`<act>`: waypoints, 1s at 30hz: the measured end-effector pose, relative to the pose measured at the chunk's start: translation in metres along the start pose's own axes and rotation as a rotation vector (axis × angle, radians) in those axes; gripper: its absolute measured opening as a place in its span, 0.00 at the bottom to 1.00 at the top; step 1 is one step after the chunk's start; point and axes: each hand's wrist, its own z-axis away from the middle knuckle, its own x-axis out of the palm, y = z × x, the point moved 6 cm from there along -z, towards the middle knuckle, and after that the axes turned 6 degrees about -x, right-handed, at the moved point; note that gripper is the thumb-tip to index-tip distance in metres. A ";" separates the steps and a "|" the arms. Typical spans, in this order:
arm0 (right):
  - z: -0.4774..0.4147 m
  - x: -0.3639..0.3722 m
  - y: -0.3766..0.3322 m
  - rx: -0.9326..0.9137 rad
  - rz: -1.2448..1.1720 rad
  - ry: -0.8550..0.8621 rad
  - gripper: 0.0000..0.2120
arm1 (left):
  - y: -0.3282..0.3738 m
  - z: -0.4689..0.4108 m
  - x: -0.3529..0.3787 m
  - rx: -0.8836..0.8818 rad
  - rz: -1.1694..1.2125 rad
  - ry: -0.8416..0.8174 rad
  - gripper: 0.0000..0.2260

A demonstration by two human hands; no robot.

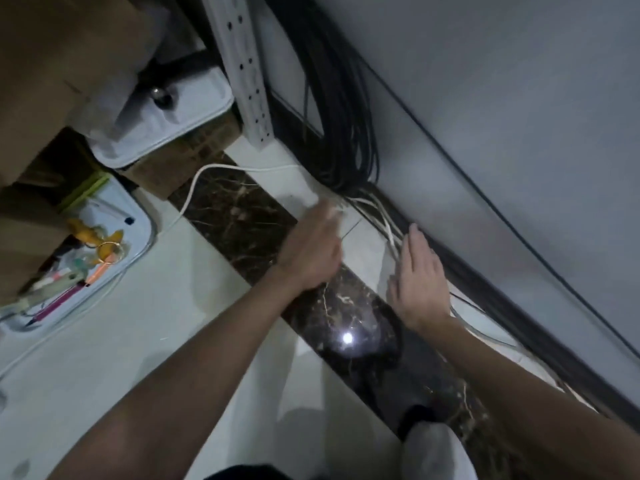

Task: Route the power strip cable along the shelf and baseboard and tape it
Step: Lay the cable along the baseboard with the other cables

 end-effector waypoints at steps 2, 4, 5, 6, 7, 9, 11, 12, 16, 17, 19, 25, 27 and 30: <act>0.002 0.020 0.005 -0.076 0.043 -0.027 0.37 | 0.043 -0.008 0.015 0.239 -0.011 0.026 0.24; 0.001 0.032 0.008 -0.094 0.042 -0.033 0.37 | 0.053 -0.016 0.038 0.304 -0.156 0.022 0.27; 0.000 0.038 0.010 -0.100 0.033 -0.037 0.36 | 0.051 -0.021 0.046 0.294 -0.201 0.026 0.28; -0.001 0.041 0.011 -0.102 0.017 -0.039 0.35 | 0.050 -0.025 0.055 0.301 -0.232 0.043 0.28; -0.002 0.044 0.013 -0.104 -0.005 -0.037 0.34 | 0.048 -0.029 0.062 0.323 -0.241 0.059 0.29; -0.002 0.044 0.013 -0.121 -0.045 0.018 0.32 | 0.043 -0.035 0.078 0.359 -0.281 0.074 0.29; 0.003 0.036 0.016 -0.086 -0.063 0.159 0.29 | 0.039 -0.041 0.090 0.373 -0.311 0.091 0.27; 0.008 0.031 0.019 -0.051 -0.068 0.239 0.27 | 0.038 -0.042 0.094 0.364 -0.324 0.111 0.27; 0.027 0.033 0.040 0.012 -0.014 0.424 0.25 | 0.046 -0.040 0.097 0.323 -0.292 0.182 0.28; 0.029 0.035 0.044 0.008 0.004 0.454 0.25 | 0.047 -0.039 0.096 0.322 -0.273 0.209 0.29; 0.034 0.035 0.049 0.027 0.047 0.519 0.27 | 0.052 -0.040 0.090 0.313 -0.231 0.254 0.31; 0.040 0.036 0.052 0.071 0.114 0.502 0.33 | 0.055 -0.044 0.094 0.272 -0.332 0.165 0.43; 0.038 0.039 0.051 0.048 0.155 0.507 0.29 | 0.055 -0.044 0.094 0.268 -0.324 0.170 0.41; 0.036 0.039 0.049 0.046 0.155 0.509 0.28 | 0.054 -0.045 0.093 0.308 -0.327 0.232 0.28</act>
